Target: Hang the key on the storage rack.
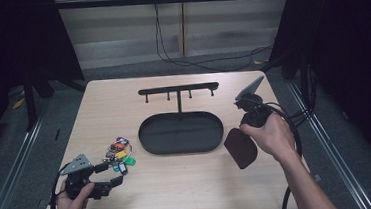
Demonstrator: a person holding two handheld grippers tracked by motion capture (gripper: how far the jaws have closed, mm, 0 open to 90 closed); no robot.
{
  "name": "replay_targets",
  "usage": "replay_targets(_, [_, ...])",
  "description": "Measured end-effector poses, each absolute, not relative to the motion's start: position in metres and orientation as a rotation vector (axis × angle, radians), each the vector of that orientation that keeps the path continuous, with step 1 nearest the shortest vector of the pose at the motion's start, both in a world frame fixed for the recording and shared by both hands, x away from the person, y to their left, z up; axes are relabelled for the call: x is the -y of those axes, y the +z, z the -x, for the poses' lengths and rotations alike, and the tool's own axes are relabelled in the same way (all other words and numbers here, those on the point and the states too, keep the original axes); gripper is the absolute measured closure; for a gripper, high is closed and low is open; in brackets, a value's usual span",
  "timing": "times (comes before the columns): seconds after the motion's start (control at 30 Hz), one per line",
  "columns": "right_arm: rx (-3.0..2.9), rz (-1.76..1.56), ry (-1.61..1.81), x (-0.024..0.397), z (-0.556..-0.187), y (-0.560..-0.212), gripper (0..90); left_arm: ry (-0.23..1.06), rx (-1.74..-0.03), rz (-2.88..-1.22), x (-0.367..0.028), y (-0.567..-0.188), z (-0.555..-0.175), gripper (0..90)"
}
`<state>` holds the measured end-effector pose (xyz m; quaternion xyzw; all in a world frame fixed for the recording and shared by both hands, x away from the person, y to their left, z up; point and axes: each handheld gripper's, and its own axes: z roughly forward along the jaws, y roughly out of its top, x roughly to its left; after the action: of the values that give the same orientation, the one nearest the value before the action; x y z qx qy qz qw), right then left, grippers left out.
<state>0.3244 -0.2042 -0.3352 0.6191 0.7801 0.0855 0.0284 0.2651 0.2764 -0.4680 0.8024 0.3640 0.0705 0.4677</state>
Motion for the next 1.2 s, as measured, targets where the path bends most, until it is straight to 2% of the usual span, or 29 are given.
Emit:
replay_targets(0.4, [-2.392, -1.882, 0.293, 0.197, -0.339, -0.312, 83.5, 0.167, -0.893, -1.97, -0.276, -0.468, -0.265, 18.9])
replay_targets(0.8, [-2.433, -1.865, 0.29, 0.18, -0.365, -0.312, 83.6, 0.164, -0.889, -1.976, -0.276, -0.468, -0.265, 18.9])
replay_targets(1.2, [-2.427, -1.905, 0.436, 0.178, -0.394, -0.325, 83.7, 0.163, -0.885, -1.979, -0.276, -0.469, -0.265, 18.9])
